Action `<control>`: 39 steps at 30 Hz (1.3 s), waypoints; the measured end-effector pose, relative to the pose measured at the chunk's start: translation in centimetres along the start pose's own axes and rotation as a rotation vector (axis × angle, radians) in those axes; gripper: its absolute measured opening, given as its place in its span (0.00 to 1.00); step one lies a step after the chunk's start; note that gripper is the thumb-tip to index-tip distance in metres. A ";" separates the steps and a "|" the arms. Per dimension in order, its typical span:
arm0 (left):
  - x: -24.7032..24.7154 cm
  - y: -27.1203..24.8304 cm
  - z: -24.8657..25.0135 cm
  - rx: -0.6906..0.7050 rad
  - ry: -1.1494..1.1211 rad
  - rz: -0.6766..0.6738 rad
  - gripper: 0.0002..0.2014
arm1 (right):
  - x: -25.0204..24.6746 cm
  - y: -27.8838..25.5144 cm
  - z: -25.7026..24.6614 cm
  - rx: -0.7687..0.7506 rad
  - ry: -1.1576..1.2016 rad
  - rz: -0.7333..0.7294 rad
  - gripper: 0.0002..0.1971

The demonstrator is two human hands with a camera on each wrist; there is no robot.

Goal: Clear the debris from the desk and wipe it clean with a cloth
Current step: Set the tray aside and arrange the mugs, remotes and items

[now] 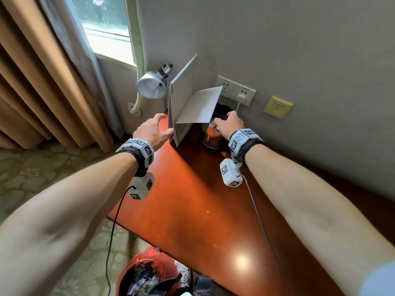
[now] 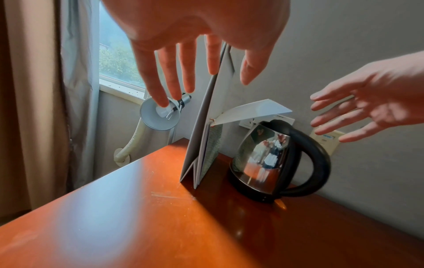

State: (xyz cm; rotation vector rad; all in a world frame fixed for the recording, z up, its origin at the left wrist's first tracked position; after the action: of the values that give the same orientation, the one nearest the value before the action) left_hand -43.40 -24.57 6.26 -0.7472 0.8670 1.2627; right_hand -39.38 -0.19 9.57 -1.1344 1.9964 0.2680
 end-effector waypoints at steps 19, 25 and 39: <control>-1.1 -14.3 3.7 0.423 -0.001 -0.211 0.26 | -6.0 -23.5 10.5 0.172 -0.027 0.214 0.28; -0.1 -19.5 7.7 0.582 -0.011 -0.247 0.26 | -9.1 -28.6 14.6 0.245 -0.011 0.291 0.28; 7.9 -34.7 22.7 0.751 0.040 -0.352 0.25 | -20.1 -39.8 31.6 0.370 -0.025 0.404 0.24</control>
State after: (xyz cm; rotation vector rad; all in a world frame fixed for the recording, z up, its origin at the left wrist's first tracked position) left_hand -5.36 -6.76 10.78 -0.2950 1.0908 0.5377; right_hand 14.87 6.21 11.46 -0.4913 2.1303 0.1077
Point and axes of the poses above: each hand's wrist, its own y-axis towards the middle knuckle, its own x-axis out of the palm, z = x × y, the point moved 2 cm from there along y, towards the middle knuckle, and after that the axes turned 1 degree about y, right-handed, at the moved point
